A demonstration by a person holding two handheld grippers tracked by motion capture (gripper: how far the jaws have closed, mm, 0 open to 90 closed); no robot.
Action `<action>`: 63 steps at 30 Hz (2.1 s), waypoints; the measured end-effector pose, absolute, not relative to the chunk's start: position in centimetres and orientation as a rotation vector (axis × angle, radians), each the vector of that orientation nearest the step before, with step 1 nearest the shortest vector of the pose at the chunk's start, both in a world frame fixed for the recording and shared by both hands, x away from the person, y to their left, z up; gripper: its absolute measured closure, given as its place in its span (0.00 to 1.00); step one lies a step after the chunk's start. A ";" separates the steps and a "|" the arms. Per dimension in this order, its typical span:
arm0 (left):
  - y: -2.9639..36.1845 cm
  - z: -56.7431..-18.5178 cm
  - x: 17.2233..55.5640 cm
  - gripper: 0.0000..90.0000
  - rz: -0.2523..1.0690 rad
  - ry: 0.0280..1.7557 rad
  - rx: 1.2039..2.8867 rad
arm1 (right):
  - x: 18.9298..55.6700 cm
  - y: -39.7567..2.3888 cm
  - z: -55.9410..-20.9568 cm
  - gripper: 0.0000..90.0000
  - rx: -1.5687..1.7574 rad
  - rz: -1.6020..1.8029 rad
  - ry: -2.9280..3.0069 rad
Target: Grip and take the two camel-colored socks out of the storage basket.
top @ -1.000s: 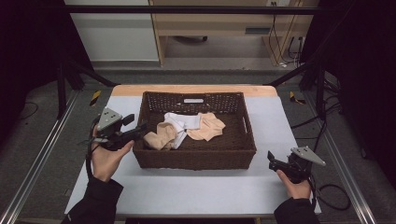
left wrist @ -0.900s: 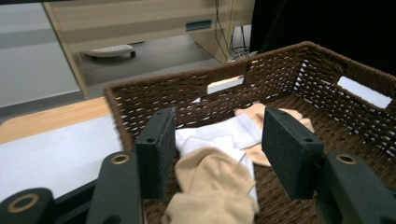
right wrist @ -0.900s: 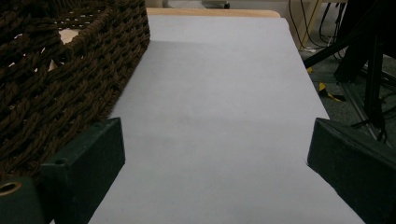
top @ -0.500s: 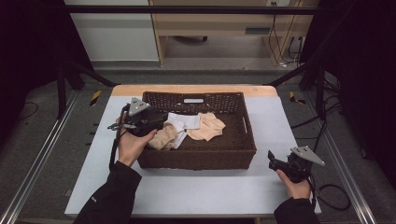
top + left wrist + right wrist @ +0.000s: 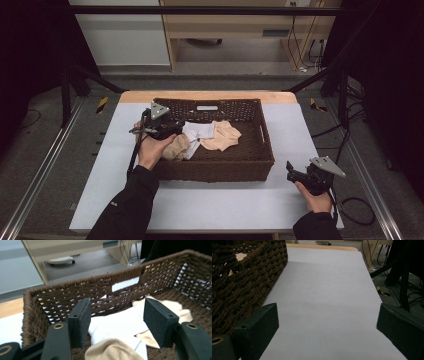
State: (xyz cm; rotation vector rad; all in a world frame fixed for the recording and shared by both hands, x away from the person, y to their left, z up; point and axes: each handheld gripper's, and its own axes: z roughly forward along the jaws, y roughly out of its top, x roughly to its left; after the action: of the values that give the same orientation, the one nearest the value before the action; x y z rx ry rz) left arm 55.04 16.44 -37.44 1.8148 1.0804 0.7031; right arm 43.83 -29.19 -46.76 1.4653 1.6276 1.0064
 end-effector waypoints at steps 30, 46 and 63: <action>14.1 -42.6 56.5 0.38 0.597 1.167 2.137 | 43.9 -29.1 -46.9 0.05 1.458 0.974 1.645; 15.2 -42.8 56.7 0.68 0.520 1.211 2.123 | 43.9 -29.2 -46.9 0.05 1.458 0.977 1.641; 15.5 -42.5 56.4 0.99 0.511 1.187 2.100 | 43.8 -29.3 -46.8 0.06 1.459 0.977 1.638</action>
State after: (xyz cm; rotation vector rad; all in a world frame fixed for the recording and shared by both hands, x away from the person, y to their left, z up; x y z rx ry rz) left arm 56.36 15.52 -42.52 2.0999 1.1870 0.5110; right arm 43.82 -29.25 -46.81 1.4595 1.6381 0.9774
